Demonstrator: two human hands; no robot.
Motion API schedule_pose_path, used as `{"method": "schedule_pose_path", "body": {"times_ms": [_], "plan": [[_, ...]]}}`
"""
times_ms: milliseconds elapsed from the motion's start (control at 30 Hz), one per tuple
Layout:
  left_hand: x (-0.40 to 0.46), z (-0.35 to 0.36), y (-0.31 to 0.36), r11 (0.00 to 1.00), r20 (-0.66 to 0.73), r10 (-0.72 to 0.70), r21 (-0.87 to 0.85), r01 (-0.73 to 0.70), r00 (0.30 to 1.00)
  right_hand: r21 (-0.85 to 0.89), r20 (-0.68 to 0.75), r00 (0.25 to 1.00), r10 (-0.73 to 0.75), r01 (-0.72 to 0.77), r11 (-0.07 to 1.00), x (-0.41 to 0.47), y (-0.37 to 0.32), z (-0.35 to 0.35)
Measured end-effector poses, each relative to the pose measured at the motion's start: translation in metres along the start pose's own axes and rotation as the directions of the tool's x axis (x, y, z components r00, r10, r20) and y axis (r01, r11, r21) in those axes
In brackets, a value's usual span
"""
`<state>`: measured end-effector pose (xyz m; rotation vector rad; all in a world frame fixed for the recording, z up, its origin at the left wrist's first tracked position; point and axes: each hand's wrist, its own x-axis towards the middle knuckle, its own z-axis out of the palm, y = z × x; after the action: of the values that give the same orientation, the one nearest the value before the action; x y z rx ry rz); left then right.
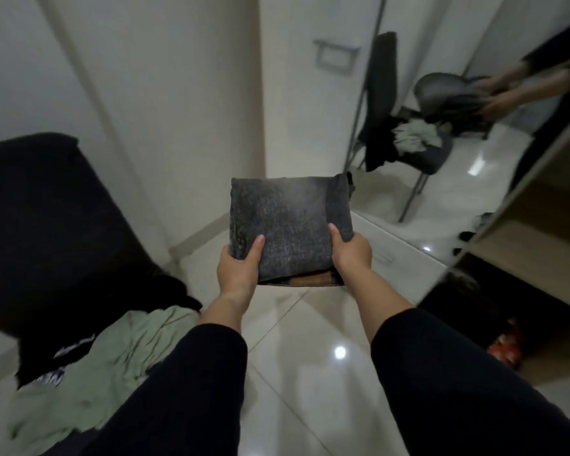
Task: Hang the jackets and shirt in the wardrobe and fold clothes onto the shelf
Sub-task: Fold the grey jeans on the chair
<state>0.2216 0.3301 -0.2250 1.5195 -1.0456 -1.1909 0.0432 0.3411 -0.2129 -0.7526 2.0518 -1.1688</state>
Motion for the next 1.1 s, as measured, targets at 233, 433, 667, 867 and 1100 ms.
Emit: {"method": "schedule_pose_path", "body": {"times_ms": [233,433,667,867,1100], "plan": [[-0.048,0.114,0.042,0.997,0.314,0.07,0.006,-0.076,0.947,0.093,-0.291,0.952,0.099,-0.074,0.993,0.01,0.02,-0.137],[-0.098,0.216,0.055,0.989,0.519,0.122,0.004,-0.145,0.846,0.161,-0.478,0.862,0.169,-0.103,0.981,0.02,0.055,-0.248],[-0.155,0.309,0.046,0.988,0.668,0.086,0.04,-0.151,0.739,0.188,-0.582,0.776,0.243,-0.162,0.969,0.021,0.098,-0.347],[-0.172,0.373,0.036,0.986,0.745,0.034,0.084,-0.145,0.666,0.213,-0.629,0.722,0.288,-0.196,0.957,0.041,0.132,-0.392],[-0.15,0.465,0.018,0.972,0.793,0.013,0.132,-0.194,0.609,0.219,-0.66,0.643,0.389,-0.331,0.918,0.108,0.163,-0.421]]}}
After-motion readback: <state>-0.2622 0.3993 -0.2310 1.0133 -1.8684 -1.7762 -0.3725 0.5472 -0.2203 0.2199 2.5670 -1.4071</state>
